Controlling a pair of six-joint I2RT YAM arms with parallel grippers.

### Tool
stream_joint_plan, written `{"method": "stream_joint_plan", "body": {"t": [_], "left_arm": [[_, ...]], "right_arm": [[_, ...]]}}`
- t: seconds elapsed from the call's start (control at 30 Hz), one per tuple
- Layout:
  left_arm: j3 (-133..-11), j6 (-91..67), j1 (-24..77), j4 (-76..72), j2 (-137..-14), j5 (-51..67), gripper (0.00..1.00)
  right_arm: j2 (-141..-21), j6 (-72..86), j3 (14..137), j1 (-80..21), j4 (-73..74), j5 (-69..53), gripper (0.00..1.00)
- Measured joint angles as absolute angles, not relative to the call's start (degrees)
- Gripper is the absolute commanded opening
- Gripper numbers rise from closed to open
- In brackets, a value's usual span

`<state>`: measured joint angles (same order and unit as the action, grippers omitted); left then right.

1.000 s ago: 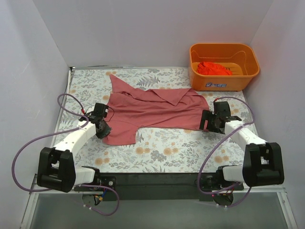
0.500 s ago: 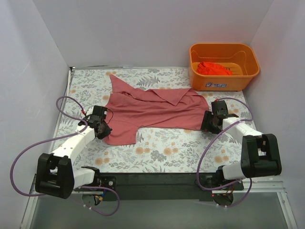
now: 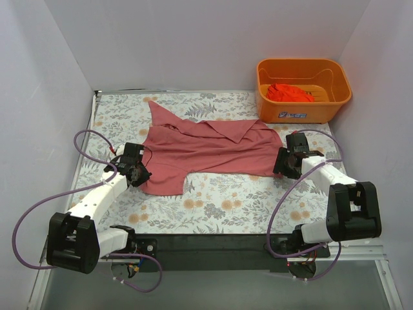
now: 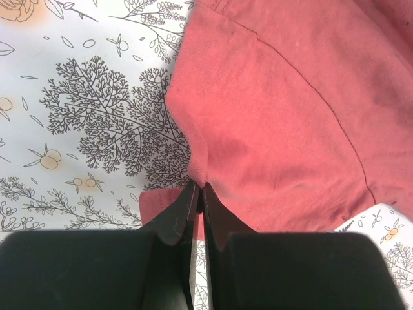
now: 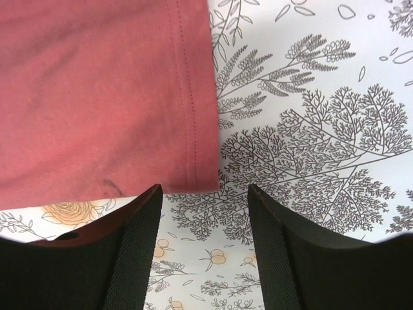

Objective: Fold and stack the t-shirts
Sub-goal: Flatten the tshirt out

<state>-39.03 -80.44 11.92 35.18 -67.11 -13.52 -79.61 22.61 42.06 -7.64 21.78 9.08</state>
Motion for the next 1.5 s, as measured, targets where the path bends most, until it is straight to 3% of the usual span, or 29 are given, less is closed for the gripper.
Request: {"method": "stream_joint_plan", "body": {"t": [0.37,0.57,0.67,0.93,1.2,1.5], "left_arm": [[-39.03,-80.29,11.73,34.63,-67.11,-13.02,0.00],[-39.03,-80.23,11.73,34.44,-67.11,-13.02,0.00],[-39.03,-80.09,11.73,34.41,-67.11,-13.02,0.00],[-39.03,-79.88,11.70,34.30,-67.07,-13.13,0.00],[-42.98,-80.38,9.28,36.40,-71.02,-14.74,0.00],[-73.91,-80.75,8.34,45.10,-75.48,-21.98,0.00]], "right_arm": [[-84.05,23.20,43.75,-8.99,22.17,9.82,0.56],[-85.21,23.57,44.29,-9.93,21.78,12.01,0.46],[-85.36,23.83,44.27,-10.20,21.23,12.36,0.38],[-85.27,24.12,43.59,-10.68,18.59,11.84,0.01],[-84.95,22.22,44.84,-10.68,20.60,12.86,0.01],[-74.28,18.11,62.70,-10.68,29.06,14.26,0.01]]}}
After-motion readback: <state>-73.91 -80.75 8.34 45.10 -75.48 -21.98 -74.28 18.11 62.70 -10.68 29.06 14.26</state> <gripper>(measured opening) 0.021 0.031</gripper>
